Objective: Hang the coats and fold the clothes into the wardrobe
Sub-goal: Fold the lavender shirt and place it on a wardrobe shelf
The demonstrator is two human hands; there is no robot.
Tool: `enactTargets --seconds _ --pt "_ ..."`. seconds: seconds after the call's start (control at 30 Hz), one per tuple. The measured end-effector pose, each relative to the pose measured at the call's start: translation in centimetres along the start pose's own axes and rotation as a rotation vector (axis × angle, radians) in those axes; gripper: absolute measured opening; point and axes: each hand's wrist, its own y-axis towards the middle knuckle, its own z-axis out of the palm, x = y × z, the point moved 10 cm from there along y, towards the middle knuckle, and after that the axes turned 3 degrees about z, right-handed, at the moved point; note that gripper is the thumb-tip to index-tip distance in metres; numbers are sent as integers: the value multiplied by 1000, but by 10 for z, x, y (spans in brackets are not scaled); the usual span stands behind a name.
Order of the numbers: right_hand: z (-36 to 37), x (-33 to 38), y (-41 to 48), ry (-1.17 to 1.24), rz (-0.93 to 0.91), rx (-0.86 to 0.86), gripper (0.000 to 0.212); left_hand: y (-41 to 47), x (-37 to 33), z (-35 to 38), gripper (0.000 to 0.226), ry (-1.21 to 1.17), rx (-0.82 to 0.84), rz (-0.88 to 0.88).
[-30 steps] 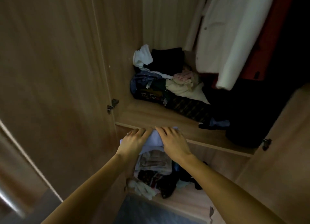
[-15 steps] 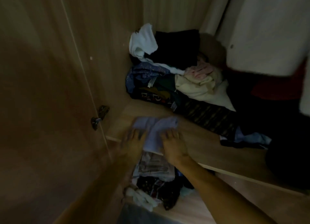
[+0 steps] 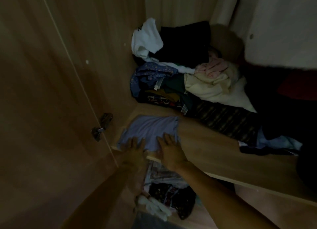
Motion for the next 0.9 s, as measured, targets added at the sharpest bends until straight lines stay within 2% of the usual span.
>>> enactTargets --seconds 0.07,0.13,0.23,0.4,0.5,0.53,0.6,0.73,0.9 --pt "-13 13 -7 43 -4 -55 74 -6 -8 -15 52 -22 -30 20" --pt "-30 21 -21 80 -20 -121 71 -13 -21 -29 44 -84 -34 43" --pt "-55 24 -50 106 -14 -188 68 -33 -42 -64 34 -168 -183 65" --pt "-97 17 -115 101 31 -242 74 -85 -81 -99 41 -302 -226 104" --pt "-124 9 -174 86 66 -283 60 -129 -107 -117 66 -454 -253 177" --pt "-133 6 -197 92 72 -304 52 -146 -116 -124 65 -461 -261 183" --pt "-145 3 -244 71 65 -345 43 -185 -138 -136 65 -421 -267 197" --pt "-146 -6 -336 14 118 -345 41 -259 -182 -150 69 -321 -233 234" --pt "-141 -20 -439 111 208 -390 53 -332 -225 -145 66 -305 -168 313"
